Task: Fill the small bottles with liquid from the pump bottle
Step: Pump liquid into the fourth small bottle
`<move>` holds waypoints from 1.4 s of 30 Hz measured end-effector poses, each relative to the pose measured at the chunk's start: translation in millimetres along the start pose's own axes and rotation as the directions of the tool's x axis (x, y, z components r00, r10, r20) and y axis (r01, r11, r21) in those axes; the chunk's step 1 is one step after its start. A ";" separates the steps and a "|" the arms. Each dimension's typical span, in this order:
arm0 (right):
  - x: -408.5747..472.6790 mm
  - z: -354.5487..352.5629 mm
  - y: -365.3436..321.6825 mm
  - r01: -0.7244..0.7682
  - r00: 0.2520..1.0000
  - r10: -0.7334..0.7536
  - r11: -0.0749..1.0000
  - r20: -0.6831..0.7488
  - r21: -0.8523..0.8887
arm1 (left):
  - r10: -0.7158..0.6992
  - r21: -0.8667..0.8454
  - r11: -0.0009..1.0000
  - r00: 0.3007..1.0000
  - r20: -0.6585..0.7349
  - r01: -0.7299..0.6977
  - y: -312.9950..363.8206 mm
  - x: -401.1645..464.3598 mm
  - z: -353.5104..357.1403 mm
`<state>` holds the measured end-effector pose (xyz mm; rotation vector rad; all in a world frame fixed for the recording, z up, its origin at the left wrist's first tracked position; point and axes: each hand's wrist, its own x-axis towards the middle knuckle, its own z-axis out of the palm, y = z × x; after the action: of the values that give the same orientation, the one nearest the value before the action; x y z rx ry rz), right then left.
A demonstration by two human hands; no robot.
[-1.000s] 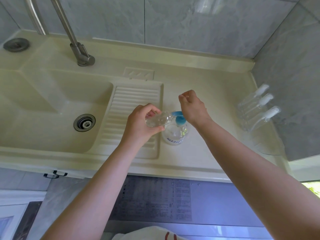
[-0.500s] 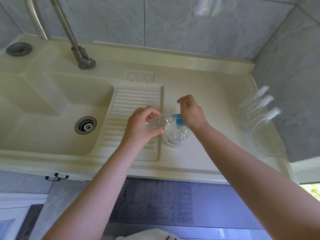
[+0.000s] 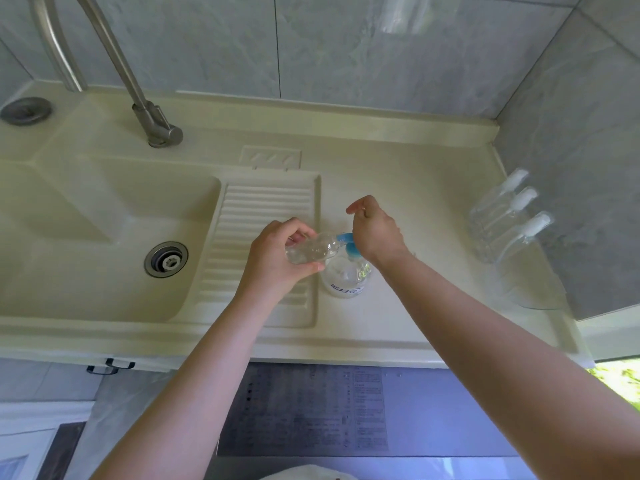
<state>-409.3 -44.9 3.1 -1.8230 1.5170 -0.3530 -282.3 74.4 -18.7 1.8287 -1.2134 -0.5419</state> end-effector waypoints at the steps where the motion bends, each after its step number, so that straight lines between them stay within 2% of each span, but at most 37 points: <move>1: -0.2 0.1 0.2 0.009 1.000 -0.009 1.000 -0.015 0.010 | 0.003 -0.002 1.000 1.000 -0.001 -0.003 -0.5 -0.4 0.2; 7: 4.3 -11.1 -6.0 0.063 0.997 -0.068 0.991 0.036 0.121 | 0.031 -0.004 1.000 0.999 -0.045 -0.031 -0.4 -1.3 0.1; 10: 4.2 -10.3 -2.8 0.102 0.995 -0.102 0.993 0.009 0.053 | 0.031 -0.011 0.999 0.998 -0.047 -0.032 -2.1 -1.5 1.3; 17: -0.1 2.6 1.8 0.026 1.000 -0.026 0.998 0.007 -0.061 | 0.025 -0.006 1.000 0.999 -0.040 -0.025 -6.1 -2.3 5.4; 23: -0.6 -10.2 -2.6 0.006 0.998 -0.015 0.992 0.067 0.130 | 0.020 -0.019 1.000 0.999 -0.039 -0.021 -5.0 -2.1 3.1; 27: -0.5 -12.3 -3.5 0.059 0.995 -0.068 0.990 0.072 0.128 | 0.010 -0.028 1.000 0.999 -0.037 -0.011 -6.0 -3.0 3.8; 32: -0.9 -1.4 1.1 0.021 0.991 -0.036 0.992 0.129 0.121 | 0.028 0.003 1.000 0.999 -0.038 -0.028 -5.4 -3.1 4.4; 42: 4.0 -14.0 -2.2 0.048 0.990 -0.077 0.971 0.118 0.232 | 0.030 0.010 1.000 0.998 -0.056 -0.030 -3.5 -2.6 2.1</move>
<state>-415.3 -53.5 13.4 -1.6809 1.2787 -0.4171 -283.1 76.4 -23.0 1.8181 -1.2052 -0.4657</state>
